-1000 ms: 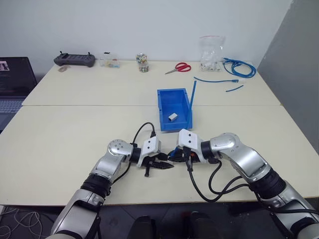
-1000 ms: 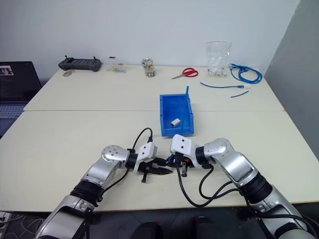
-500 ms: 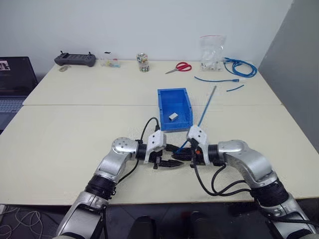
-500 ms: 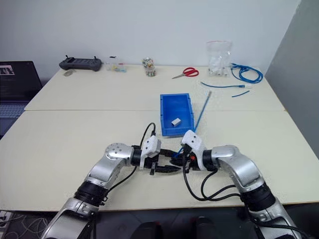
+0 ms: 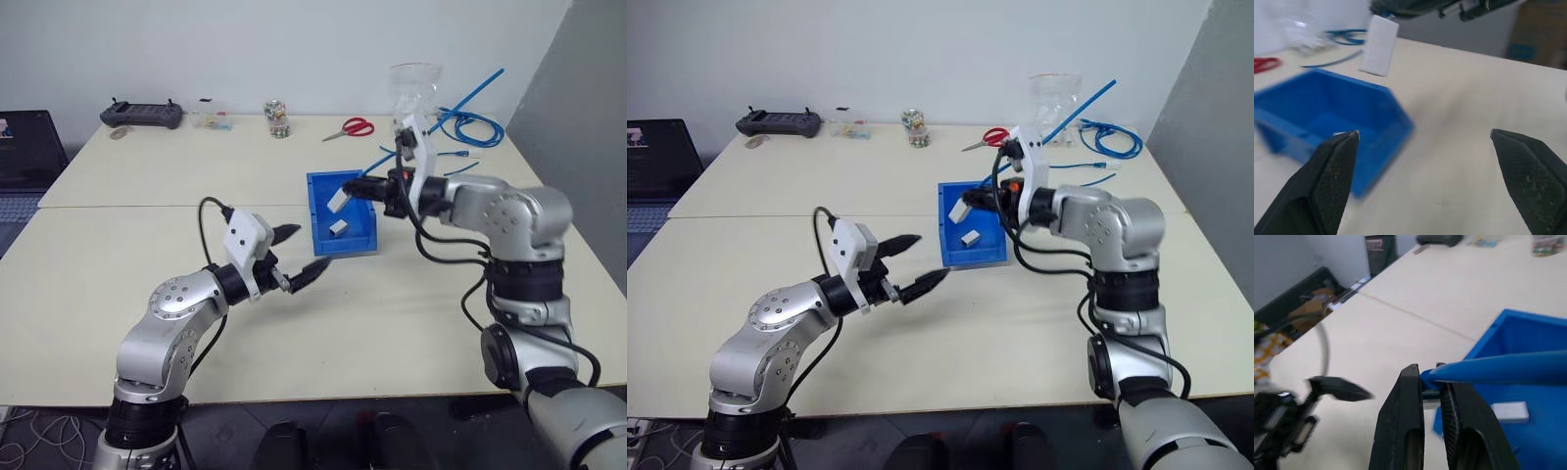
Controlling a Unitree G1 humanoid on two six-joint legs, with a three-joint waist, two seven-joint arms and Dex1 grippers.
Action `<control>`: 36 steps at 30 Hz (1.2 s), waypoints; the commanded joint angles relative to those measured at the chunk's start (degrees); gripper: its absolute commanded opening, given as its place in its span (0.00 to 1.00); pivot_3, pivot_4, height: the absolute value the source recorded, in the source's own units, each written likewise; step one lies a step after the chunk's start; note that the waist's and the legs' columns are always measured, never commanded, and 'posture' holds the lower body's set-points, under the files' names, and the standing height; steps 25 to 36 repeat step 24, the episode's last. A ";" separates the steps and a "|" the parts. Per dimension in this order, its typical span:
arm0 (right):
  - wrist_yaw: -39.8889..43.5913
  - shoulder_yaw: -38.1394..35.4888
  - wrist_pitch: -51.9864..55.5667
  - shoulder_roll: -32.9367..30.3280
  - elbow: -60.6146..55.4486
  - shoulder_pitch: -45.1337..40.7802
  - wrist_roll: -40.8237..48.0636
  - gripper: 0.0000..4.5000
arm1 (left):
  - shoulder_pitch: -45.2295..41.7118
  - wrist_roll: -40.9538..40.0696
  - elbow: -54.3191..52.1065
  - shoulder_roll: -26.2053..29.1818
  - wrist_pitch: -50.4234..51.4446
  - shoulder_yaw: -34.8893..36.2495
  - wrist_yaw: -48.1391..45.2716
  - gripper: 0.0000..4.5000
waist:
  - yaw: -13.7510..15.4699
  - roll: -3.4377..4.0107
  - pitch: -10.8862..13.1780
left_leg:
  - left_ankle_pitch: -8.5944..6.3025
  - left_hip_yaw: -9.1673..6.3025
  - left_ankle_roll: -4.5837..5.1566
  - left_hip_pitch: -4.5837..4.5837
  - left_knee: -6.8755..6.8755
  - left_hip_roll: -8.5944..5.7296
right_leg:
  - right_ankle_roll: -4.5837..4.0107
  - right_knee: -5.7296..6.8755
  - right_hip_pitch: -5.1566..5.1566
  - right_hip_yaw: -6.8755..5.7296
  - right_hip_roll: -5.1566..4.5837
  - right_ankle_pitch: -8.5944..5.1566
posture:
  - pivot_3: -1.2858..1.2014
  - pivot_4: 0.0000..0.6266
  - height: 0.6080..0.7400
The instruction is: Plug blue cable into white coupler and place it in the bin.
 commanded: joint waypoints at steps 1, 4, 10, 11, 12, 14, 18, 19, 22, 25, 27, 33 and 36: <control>0.11 2.02 -12.14 0.33 14.86 -5.73 -5.20 0.19 | 2.26 -0.40 -5.44 -2.65 1.93 0.64 6.77 1.00 | -0.02 0.00 0.00 | 0.00 0.01 0.00 -0.03 0.00 0.00 | 0.00 -0.02 -0.02 0.00 -0.01 0.00 | 0.52 0.24 1.00; 0.69 2.89 -17.25 0.13 22.55 -8.50 -7.63 0.31 | 4.29 -0.04 -7.18 -4.18 1.94 -0.13 9.80 1.00 | -0.08 0.00 0.00 | 0.00 0.11 -0.01 -0.10 -0.03 -0.01 | 0.00 -0.03 -0.10 0.08 -0.08 0.01 | 0.52 0.24 1.00; 0.66 3.19 -22.93 -1.52 30.01 -11.00 -11.10 0.61 | 4.89 0.65 -7.23 -5.83 1.07 -1.42 13.77 1.00 | -0.01 0.00 0.00 | 0.02 0.07 -0.05 -0.53 -0.06 0.03 | -0.03 0.02 -0.48 0.01 -0.11 0.02 | 0.52 0.24 1.00; 0.70 2.97 -22.28 -2.24 29.02 -10.74 -11.16 0.67 | 4.43 0.58 -6.74 -6.30 1.50 -1.44 14.65 1.00 | -0.02 0.00 0.00 | 0.02 0.06 -0.05 -0.55 -0.05 0.04 | -0.03 0.01 -0.47 0.00 -0.11 0.02 | 0.52 0.24 1.00; 0.78 2.85 -21.79 -2.72 28.25 -10.53 -11.15 0.74 | 4.16 0.49 -6.44 -6.57 1.83 -1.42 15.25 1.00 | -0.02 0.00 0.00 | 0.02 0.07 -0.05 -0.54 -0.05 0.03 | -0.03 0.01 -0.47 0.01 -0.11 0.02 | 0.52 0.24 1.00; 0.99 2.30 -18.34 -4.99 23.32 -8.57 -10.42 0.85 | 2.84 -0.38 -4.55 -7.64 3.39 -0.36 16.98 1.00 | 0.12 0.00 0.01 | 0.02 0.06 -0.05 -0.56 -0.04 0.03 | -0.03 0.00 -0.47 0.00 -0.12 0.03 | 0.52 0.24 1.00; 1.44 1.22 -10.44 -9.69 9.74 -1.95 -8.18 0.89 | 0.75 -0.80 -1.33 -8.33 4.55 1.68 19.29 1.00 | 0.61 0.00 0.00 | 0.01 -0.04 -0.04 -0.63 -0.02 0.02 | -0.03 -0.03 -0.47 -0.08 -0.12 0.02 | 0.52 0.24 1.00; 1.10 0.65 -8.39 -10.85 5.48 0.39 -7.55 0.89 | 0.28 -0.65 -0.39 -8.22 4.61 2.15 19.70 1.00 | 0.60 0.00 0.00 | 0.01 -0.03 -0.03 -0.64 -0.02 0.02 | -0.03 -0.04 -0.47 -0.08 -0.12 0.02 | 0.52 0.24 1.00; -1.00 -1.37 -7.32 -12.73 -7.47 9.76 -7.06 0.89 | -0.99 -1.18 3.11 -8.51 4.53 4.38 20.85 1.00 | 1.02 0.00 0.01 | 0.01 -0.05 -0.03 -0.65 -0.04 0.03 | -0.03 -0.07 -0.48 -0.09 -0.11 0.02 | 0.52 0.24 1.00; -1.31 0.14 -10.47 -14.22 -15.16 17.71 -8.69 0.89 | -1.14 -1.46 4.60 -8.65 3.96 5.21 21.15 1.00 | 1.21 0.00 0.00 | 0.01 -0.08 -0.03 -0.66 -0.02 0.04 | -0.03 -0.06 -0.48 -0.12 -0.10 0.02 | 0.52 0.24 1.00; -1.31 0.14 -10.47 -14.22 -15.16 17.71 -8.69 0.89 | -1.14 -1.46 4.60 -8.65 3.96 5.21 21.15 1.00 | 1.21 0.00 0.00 | 0.01 -0.08 -0.03 -0.66 -0.02 0.04 | -0.03 -0.06 -0.48 -0.12 -0.10 0.02 | 0.52 0.24 1.00; -1.31 0.14 -10.47 -14.22 -15.16 17.71 -8.69 0.89 | -1.14 -1.46 4.60 -8.65 3.96 5.21 21.15 1.00 | 1.21 0.00 0.00 | 0.01 -0.08 -0.03 -0.66 -0.02 0.04 | -0.03 -0.06 -0.48 -0.12 -0.10 0.02 | 0.52 0.24 1.00; -1.31 0.14 -10.47 -14.22 -15.16 17.71 -8.69 0.89 | -1.14 -1.46 4.60 -8.65 3.96 5.21 21.15 1.00 | 1.21 0.00 0.00 | 0.01 -0.08 -0.03 -0.66 -0.02 0.04 | -0.03 -0.06 -0.48 -0.12 -0.10 0.02 | 0.52 0.24 1.00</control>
